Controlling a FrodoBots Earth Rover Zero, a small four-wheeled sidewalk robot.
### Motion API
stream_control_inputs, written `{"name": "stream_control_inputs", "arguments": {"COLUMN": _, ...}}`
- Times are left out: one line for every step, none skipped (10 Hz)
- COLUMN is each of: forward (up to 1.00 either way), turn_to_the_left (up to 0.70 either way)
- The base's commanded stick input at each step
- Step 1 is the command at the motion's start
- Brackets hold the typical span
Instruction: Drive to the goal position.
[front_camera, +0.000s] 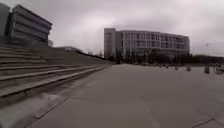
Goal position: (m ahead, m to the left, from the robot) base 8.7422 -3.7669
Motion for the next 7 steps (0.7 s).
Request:
{"name": "stream_control_inputs", "arguments": {"forward": 0.61, "turn_to_the_left": 0.06}}
{"name": "stream_control_inputs", "arguments": {"forward": 0.69, "turn_to_the_left": 0.06}}
{"name": "stream_control_inputs", "arguments": {"forward": 0.7, "turn_to_the_left": 0.06}}
{"name": "stream_control_inputs", "arguments": {"forward": 0.7, "turn_to_the_left": 0.06}}
{"name": "stream_control_inputs", "arguments": {"forward": 0.7, "turn_to_the_left": 0.06}}
{"name": "stream_control_inputs", "arguments": {"forward": 0.67, "turn_to_the_left": 0.06}}
{"name": "stream_control_inputs", "arguments": {"forward": 0.62, "turn_to_the_left": 0.06}}
